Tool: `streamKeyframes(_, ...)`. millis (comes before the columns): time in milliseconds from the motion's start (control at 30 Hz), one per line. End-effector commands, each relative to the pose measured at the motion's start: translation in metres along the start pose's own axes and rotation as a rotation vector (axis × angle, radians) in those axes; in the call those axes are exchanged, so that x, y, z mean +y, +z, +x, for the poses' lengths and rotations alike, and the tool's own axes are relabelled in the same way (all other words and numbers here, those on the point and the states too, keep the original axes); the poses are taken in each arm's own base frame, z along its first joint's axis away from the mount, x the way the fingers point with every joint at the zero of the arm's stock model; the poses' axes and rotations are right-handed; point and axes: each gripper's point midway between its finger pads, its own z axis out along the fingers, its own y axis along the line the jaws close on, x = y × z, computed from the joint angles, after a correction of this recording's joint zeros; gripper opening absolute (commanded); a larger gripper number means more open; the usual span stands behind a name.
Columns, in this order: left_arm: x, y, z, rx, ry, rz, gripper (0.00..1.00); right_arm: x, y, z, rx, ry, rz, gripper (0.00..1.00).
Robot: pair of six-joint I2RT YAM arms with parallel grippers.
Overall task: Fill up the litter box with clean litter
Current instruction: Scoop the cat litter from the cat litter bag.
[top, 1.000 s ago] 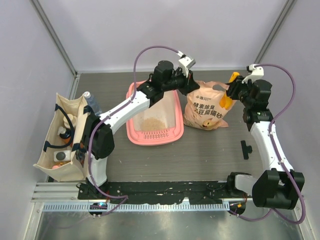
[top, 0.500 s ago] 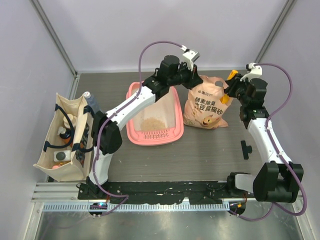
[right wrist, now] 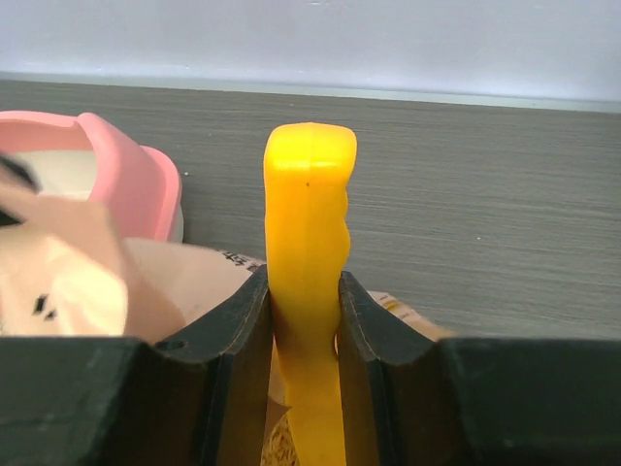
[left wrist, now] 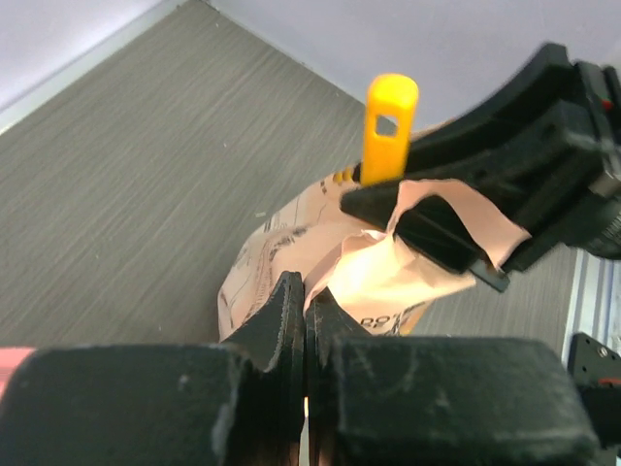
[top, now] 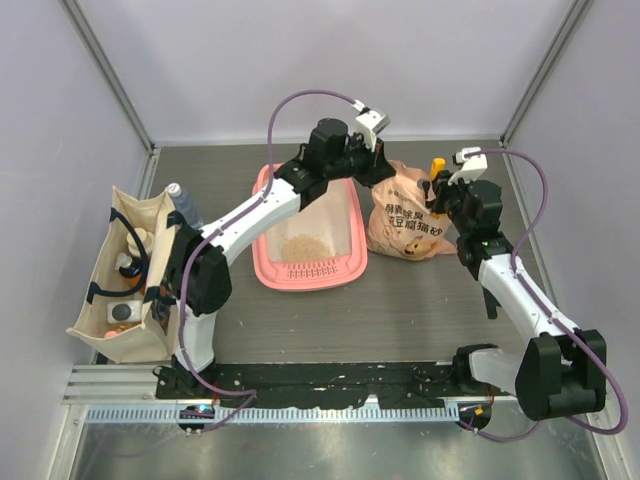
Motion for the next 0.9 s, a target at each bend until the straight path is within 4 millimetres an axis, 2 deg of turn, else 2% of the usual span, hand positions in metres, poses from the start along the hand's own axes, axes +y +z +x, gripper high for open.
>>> streamKeyframes(0,-0.027,-0.042,-0.06,-0.16,0.09,0.06,0.0,0.002,0.002,0.075,0.203,0.117,0.03,0.01)
streamKeyframes(67,-0.026,-0.044,-0.053,-0.143,0.084,0.059,0.0,0.006,0.003,0.091,0.236,0.159,0.019,0.01)
streamKeyframes(167,-0.027,-0.048,-0.052,-0.142,0.086,0.058,0.0,0.007,0.003,0.11,0.284,0.268,0.043,0.01)
streamKeyframes(333,-0.025,-0.049,-0.054,-0.149,0.081,0.052,0.0,0.006,-0.001,0.129,0.315,0.402,0.08,0.01)
streamKeyframes(467,-0.026,-0.048,-0.056,-0.151,0.081,0.056,0.0,-0.002,-0.001,0.131,0.302,0.51,0.129,0.01)
streamKeyframes(533,-0.026,-0.049,-0.057,-0.151,0.079,0.056,0.0,-0.024,0.0,0.127,0.288,0.584,0.21,0.01)
streamKeyframes(600,-0.028,-0.049,-0.061,-0.157,0.075,0.058,0.0,-0.033,0.002,0.121,0.272,0.652,0.25,0.01)
streamKeyframes(633,-0.028,-0.049,-0.061,-0.157,0.071,0.061,0.0,-0.05,0.002,0.113,0.243,0.681,0.297,0.01)
streamKeyframes(700,-0.028,-0.048,-0.059,-0.153,0.057,0.063,0.0,-0.06,0.001,0.111,0.241,0.759,0.349,0.01)
streamKeyframes(767,-0.029,-0.047,-0.06,-0.156,0.052,0.064,0.0,-0.072,0.002,0.1,0.206,0.777,0.409,0.01)
streamKeyframes(867,-0.03,-0.045,-0.064,-0.163,0.057,0.064,0.0,-0.077,0.003,0.094,0.184,0.831,0.456,0.01)
